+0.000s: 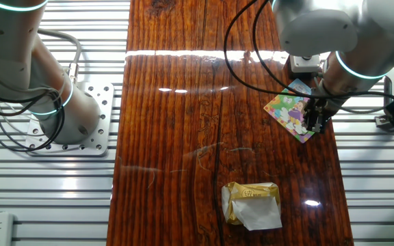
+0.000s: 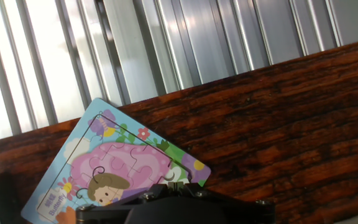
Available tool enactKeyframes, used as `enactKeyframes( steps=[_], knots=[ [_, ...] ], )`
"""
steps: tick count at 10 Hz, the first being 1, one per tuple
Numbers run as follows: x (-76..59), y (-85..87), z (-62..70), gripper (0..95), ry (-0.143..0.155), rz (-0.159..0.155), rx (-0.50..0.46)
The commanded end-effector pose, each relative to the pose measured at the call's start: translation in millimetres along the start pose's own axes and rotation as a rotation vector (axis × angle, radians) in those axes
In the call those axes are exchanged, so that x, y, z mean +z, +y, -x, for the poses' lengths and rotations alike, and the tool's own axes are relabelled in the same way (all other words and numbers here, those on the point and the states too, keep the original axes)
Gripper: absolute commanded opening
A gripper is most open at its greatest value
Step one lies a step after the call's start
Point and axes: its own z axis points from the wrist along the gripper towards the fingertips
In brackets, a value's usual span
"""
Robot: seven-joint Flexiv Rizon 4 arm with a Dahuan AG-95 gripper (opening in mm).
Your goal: Assemble one piece of a puzzle
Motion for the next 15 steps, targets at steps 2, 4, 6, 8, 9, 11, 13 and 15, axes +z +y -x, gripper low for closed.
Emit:
enactKeyframes(
  steps=[2,4,6,8,9,11,13,15],
  knots=[
    [-0.7,-0.2,0.1,0.0,0.002,0.003,0.002],
    [-0.7,-0.2,0.1,0.0,0.003,0.005,0.005],
    [-1.4,-0.2,0.0,0.0,0.005,0.004,0.007],
    [-2.7,-0.1,-0.1,0.0,0.006,0.007,0.006],
    [-3.9,-0.1,-0.2,0.0,0.007,0.008,0.001],
    [-4.2,0.0,-0.2,0.0,0.007,0.013,-0.008],
    [-5.2,0.0,-0.3,0.0,0.005,0.018,-0.021],
    [-5.2,0.1,-0.3,0.0,0.005,0.02,-0.026]
  ],
)
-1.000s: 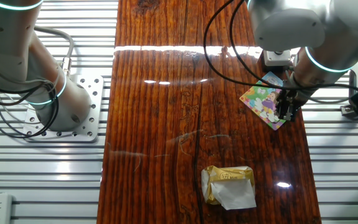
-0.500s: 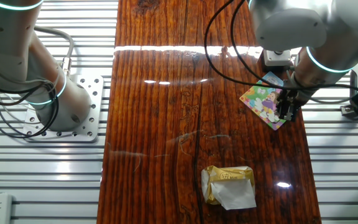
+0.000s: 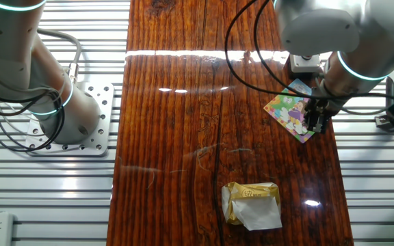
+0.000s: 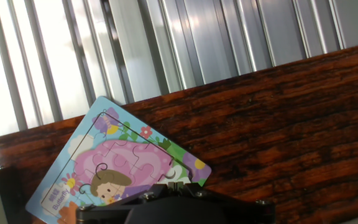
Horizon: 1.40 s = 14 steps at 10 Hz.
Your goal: Assemble one piece of a puzzle
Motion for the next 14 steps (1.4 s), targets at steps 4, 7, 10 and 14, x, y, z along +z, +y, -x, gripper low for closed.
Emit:
enactKeyframes(
  steps=[4,7,10,14],
  knots=[
    [0.5,0.0,-0.7,0.0,-0.001,0.001,-0.008],
    [4.3,-3.1,-4.4,0.0,-0.006,-0.004,-0.016],
    [8.3,-8.2,-4.6,0.0,-0.009,-0.005,-0.022],
    [13.2,-13.3,-4.5,0.0,-0.017,-0.007,-0.028]
  ],
)
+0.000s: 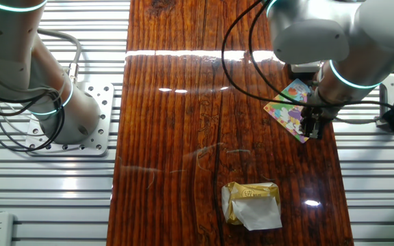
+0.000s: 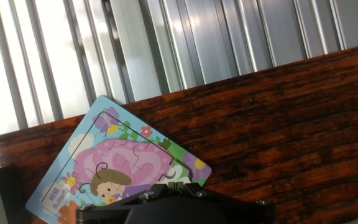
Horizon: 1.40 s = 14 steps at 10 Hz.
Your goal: Assemble one piece of a puzzle
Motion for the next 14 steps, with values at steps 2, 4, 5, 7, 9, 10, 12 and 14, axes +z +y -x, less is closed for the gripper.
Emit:
enactKeyframes(
  steps=[2,4,5,7,9,10,12,14],
  knots=[
    [2.2,-1.8,-1.5,0.0,-0.007,0.002,0.006],
    [3.1,-3.6,-4.0,0.0,-0.014,0.007,0.012],
    [3.2,-4.1,-4.5,0.0,-0.015,0.009,0.017],
    [3.6,-4.6,-5.3,0.0,-0.017,0.019,0.025],
    [3.8,-4.9,-5.7,0.0,-0.025,0.042,0.038],
    [3.8,-4.9,-5.7,0.0,-0.027,0.045,0.039],
    [3.8,-4.9,-5.7,0.0,-0.029,0.053,0.042],
    [4.1,-4.9,-5.7,0.0,-0.032,0.059,0.044]
  ],
)
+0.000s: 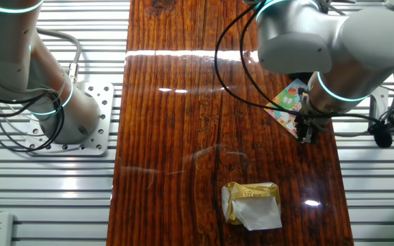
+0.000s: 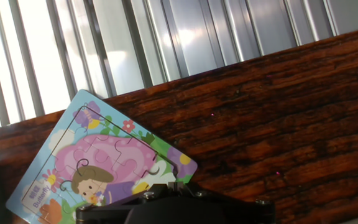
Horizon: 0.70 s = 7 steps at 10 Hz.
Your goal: Assemble one piece of a puzzle
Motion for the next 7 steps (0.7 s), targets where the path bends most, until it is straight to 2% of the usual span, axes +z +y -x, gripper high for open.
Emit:
enactKeyframes(
  steps=[1,7],
  knots=[
    [1.0,0.5,-0.1,0.0,-0.002,0.001,-0.001],
    [7.4,0.2,-0.1,0.0,-0.013,0.005,0.002]
  ],
)
